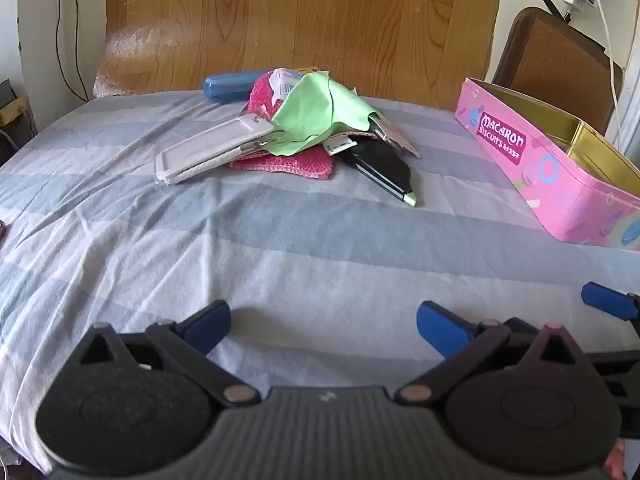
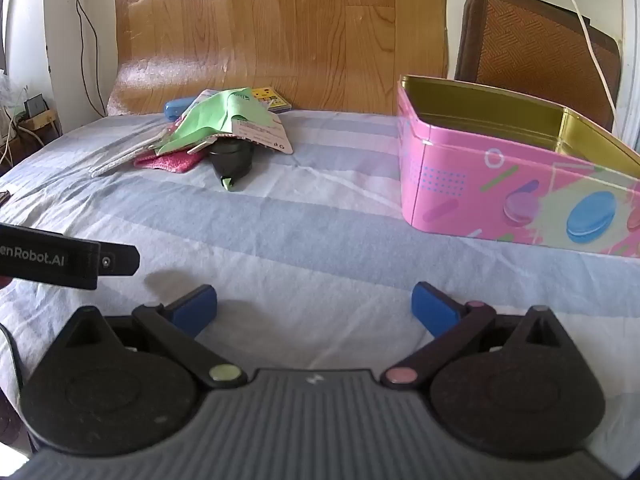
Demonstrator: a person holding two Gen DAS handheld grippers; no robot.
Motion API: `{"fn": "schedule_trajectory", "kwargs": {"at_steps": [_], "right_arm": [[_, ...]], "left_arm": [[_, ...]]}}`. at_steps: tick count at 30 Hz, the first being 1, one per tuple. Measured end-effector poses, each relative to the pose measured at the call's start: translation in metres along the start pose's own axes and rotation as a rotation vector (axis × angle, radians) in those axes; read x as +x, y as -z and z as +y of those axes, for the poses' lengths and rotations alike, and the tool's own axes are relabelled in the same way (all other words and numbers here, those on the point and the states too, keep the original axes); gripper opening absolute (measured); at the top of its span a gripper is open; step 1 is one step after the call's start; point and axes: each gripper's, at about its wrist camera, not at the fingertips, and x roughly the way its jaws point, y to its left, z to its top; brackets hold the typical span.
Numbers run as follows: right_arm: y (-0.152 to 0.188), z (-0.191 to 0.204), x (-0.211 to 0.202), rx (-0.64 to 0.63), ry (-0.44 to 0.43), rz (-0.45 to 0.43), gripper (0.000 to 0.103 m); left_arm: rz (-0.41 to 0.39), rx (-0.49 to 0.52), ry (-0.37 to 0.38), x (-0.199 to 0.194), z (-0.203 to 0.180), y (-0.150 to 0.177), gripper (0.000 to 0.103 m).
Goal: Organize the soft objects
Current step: 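Reach the right gripper to the pile and grasp the clear plastic case, then carry the clear case with the right gripper into the pink tin, release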
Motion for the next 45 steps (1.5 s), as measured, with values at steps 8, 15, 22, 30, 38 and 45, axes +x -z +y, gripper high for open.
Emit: {"fn": "schedule_trajectory", "kwargs": {"at_steps": [8, 15, 22, 30, 38, 45], "right_arm": [[0.006, -0.001, -0.005, 0.007, -0.006, -0.004, 0.103], [0.003, 0.004, -0.004, -0.010, 0.000, 0.006, 0.103], [-0.012, 0.043, -0.002, -0.189, -0.058, -0.053, 0.089], [-0.091, 0.106, 0.050, -0.210, -0.286, -0.082, 0.052], [-0.139, 0.123, 0.134, 0.032, -0.384, 0.139, 0.048], [-0.113, 0.127, 0.081, 0.023, -0.458, 0.127, 0.016]], "left_arm": [[-0.030, 0.026, 0.045, -0.002, 0.004, 0.003, 0.103], [-0.139, 0.201, 0.088, -0.013, 0.009, 0.025, 0.103], [-0.232, 0.126, 0.089, -0.032, 0.052, 0.011, 0.103], [-0.240, -0.187, 0.047, -0.019, 0.139, -0.026, 0.102], [-0.210, -0.313, 0.078, -0.003, 0.172, -0.020, 0.101], [-0.224, -0.311, 0.084, -0.014, 0.170, -0.009, 0.101]]}}
